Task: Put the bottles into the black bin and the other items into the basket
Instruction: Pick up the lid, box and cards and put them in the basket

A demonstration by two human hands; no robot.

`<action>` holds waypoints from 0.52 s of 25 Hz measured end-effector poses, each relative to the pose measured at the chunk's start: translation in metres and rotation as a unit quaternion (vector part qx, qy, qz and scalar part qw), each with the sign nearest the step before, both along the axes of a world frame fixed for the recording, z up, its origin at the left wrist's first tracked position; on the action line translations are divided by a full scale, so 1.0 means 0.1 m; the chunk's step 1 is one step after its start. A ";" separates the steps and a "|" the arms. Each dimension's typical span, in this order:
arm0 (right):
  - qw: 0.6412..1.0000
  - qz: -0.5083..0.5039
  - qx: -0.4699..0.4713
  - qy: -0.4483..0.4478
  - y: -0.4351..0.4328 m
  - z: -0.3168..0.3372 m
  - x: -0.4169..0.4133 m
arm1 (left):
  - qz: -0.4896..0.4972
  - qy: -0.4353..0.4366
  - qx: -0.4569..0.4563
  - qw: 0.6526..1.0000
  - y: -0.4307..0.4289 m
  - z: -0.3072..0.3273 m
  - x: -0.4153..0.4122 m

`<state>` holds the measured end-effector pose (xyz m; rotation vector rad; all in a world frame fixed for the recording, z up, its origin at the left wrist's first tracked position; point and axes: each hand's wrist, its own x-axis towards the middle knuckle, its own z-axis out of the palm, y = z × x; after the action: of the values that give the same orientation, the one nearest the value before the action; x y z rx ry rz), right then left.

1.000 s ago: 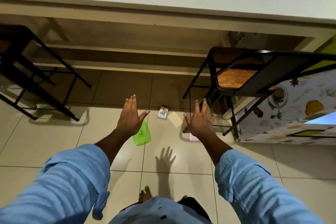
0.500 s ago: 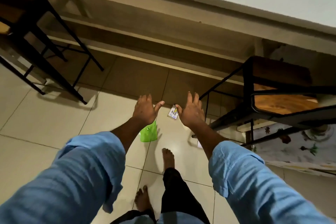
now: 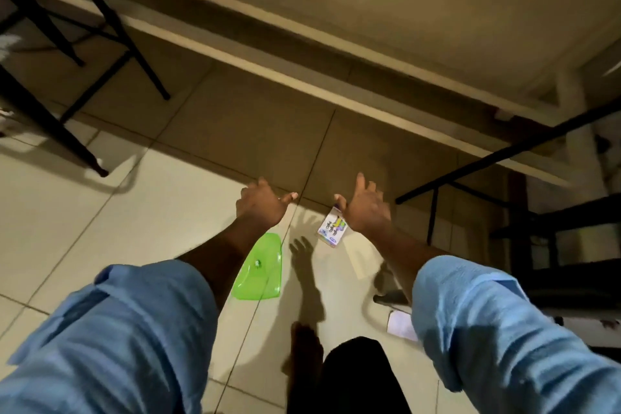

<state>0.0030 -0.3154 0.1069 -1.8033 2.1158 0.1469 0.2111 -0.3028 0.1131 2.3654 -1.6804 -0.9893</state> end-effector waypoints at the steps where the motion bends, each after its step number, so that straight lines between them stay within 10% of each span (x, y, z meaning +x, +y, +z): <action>1: 1.000 0.003 0.014 0.002 -0.05 -0.41 -0.03 | 0.031 -0.005 0.029 0.999 0.02 -0.40 0.02; 13: 0.998 -0.062 0.004 0.028 -0.06 -3.23 -0.16 | 0.182 -0.039 0.149 0.971 0.44 -3.54 0.02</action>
<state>-0.0134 -0.3210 -0.2165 -1.6748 2.2555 0.1750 0.2129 -0.2591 -0.2409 2.7966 -1.1134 -1.1540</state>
